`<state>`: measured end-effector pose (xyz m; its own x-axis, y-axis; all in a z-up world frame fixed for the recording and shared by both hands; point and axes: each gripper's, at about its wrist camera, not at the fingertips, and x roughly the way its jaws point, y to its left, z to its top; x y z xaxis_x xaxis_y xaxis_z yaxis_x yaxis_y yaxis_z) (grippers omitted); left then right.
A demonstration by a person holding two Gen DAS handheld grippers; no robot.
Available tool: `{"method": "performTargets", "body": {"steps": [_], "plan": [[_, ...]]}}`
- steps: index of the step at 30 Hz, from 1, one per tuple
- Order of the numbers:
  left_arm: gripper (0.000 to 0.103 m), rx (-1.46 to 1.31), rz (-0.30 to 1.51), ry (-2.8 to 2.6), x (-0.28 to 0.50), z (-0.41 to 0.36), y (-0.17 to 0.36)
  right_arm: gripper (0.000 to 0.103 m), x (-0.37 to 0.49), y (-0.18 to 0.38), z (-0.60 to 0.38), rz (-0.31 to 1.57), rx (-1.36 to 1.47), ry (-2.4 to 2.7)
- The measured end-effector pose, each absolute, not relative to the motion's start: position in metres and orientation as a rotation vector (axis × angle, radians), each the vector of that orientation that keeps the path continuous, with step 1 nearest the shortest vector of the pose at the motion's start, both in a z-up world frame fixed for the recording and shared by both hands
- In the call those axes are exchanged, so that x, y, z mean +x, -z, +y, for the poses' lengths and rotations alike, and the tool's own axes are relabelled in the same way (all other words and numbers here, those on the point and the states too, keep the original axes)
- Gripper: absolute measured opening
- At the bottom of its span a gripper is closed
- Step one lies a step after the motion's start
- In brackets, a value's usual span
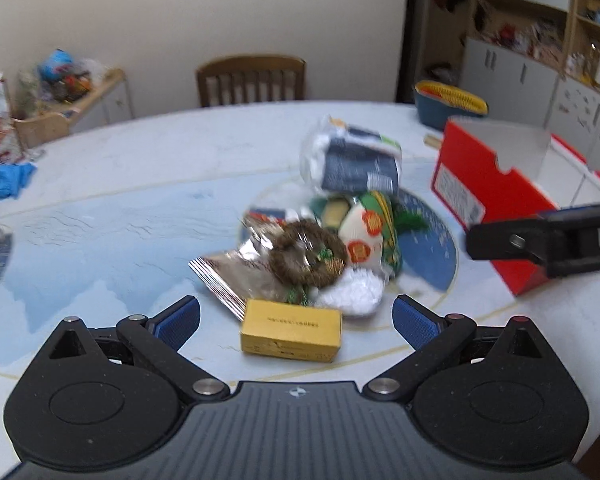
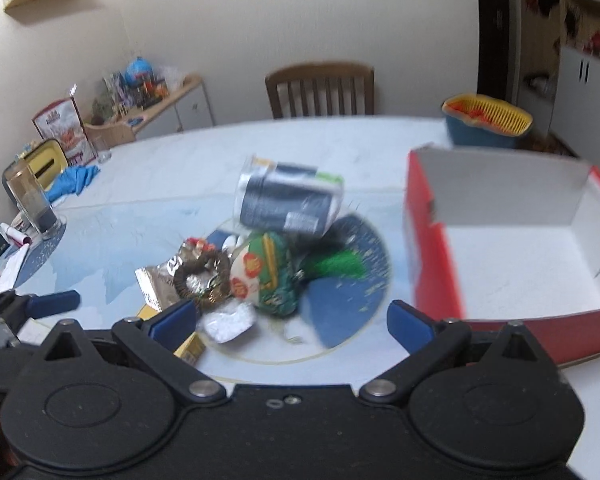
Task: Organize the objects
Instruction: 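Move both tools toward the pile of items on the table, then grasp the yellow box with the left tool while the right tool grasps the white plastic packet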
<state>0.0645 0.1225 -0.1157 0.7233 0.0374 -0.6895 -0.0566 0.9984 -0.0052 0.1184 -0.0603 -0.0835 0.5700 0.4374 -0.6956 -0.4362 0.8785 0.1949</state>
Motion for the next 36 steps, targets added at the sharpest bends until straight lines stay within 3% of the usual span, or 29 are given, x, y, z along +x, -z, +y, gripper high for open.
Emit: {"method": "performTargets", "body": {"steps": [15,18,22,25,29,31,36], "plan": [[0.102,0.004,0.861,0.052,0.096,0.133,0.156,0.078,0.160,0.138,0.006,1.020,-0.037,-0.560],[0.096,-0.002,0.865,0.049,0.098,0.137,0.157,0.070,0.164,0.140,0.012,1.037,-0.034,-0.563],[0.079,-0.015,0.880,0.046,0.099,0.142,0.160,0.054,0.163,0.142,0.017,1.052,-0.047,-0.568],[0.075,-0.043,0.882,0.057,0.098,0.146,0.160,0.047,0.162,0.144,0.016,1.062,-0.043,-0.555],[0.073,-0.070,0.882,0.064,0.097,0.150,0.159,0.039,0.164,0.145,0.018,1.072,-0.048,-0.540],[0.073,-0.101,0.884,0.067,0.098,0.154,0.158,0.029,0.164,0.145,0.016,1.083,-0.032,-0.543],[0.073,-0.129,0.885,0.077,0.097,0.161,0.154,0.024,0.160,0.141,0.012,1.092,-0.036,-0.525]]}}
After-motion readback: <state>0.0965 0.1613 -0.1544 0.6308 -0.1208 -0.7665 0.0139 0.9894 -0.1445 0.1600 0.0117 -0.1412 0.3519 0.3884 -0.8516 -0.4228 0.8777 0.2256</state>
